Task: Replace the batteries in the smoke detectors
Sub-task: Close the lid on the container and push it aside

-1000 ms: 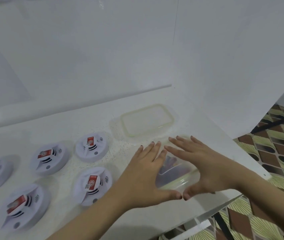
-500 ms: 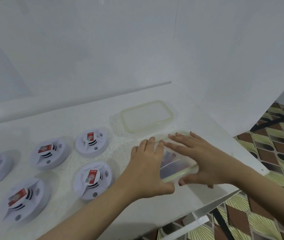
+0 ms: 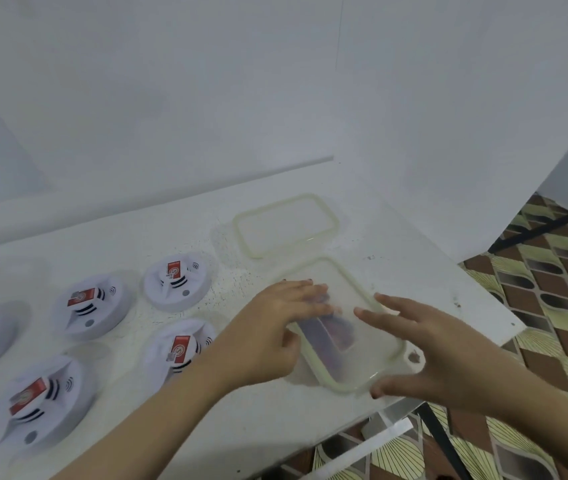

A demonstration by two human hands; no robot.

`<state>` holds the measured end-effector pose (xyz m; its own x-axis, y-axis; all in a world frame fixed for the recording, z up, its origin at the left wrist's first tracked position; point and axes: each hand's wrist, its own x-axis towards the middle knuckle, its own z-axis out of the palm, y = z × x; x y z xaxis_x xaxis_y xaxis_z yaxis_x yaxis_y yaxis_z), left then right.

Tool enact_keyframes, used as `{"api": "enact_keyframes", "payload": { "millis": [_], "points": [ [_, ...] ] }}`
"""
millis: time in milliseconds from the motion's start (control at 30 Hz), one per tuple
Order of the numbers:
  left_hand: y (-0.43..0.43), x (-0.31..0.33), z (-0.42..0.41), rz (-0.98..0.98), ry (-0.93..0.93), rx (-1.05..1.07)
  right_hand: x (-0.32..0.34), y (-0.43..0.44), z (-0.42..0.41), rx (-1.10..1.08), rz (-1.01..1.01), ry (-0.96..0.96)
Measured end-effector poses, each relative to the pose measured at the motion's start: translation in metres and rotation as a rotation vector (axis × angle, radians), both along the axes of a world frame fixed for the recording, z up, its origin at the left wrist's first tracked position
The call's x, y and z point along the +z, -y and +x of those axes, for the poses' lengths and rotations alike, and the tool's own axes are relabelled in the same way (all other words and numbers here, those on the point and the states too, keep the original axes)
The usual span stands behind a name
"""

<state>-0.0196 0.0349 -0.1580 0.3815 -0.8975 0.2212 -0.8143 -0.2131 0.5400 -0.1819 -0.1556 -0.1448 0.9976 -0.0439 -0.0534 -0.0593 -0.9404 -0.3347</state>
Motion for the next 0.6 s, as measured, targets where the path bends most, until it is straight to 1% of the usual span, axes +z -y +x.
{"api": "enact_keyframes", "payload": {
  "millis": [67,100,167,233,267,367,467,533,600],
  "points": [
    [0.0,-0.001,-0.009,0.036,-0.054,-0.033,-0.009,-0.009,-0.004,-0.037,-0.077,0.136],
    [0.0,-0.003,-0.014,0.079,-0.019,-0.069,-0.013,-0.011,-0.005,-0.035,-0.12,0.204],
    [0.001,-0.011,-0.02,0.169,0.128,-0.085,-0.021,-0.008,-0.003,0.035,-0.159,0.262],
    [0.003,-0.02,-0.027,0.149,0.252,-0.048,-0.023,0.0,0.0,0.161,-0.181,0.272],
    [0.004,-0.023,-0.031,0.124,0.27,-0.024,-0.024,0.003,0.001,0.205,-0.186,0.269],
    [0.008,-0.029,-0.038,0.078,0.299,0.035,-0.033,0.007,0.004,0.239,-0.179,0.331],
    [0.01,-0.029,-0.039,0.081,0.348,0.029,-0.039,0.006,0.006,0.258,-0.202,0.406],
    [0.008,-0.027,-0.035,0.123,0.353,0.001,-0.038,0.008,0.007,0.262,-0.171,0.402],
    [0.004,-0.022,-0.027,0.142,0.306,-0.056,-0.034,0.01,0.007,0.227,-0.03,0.39]
  ]
}}
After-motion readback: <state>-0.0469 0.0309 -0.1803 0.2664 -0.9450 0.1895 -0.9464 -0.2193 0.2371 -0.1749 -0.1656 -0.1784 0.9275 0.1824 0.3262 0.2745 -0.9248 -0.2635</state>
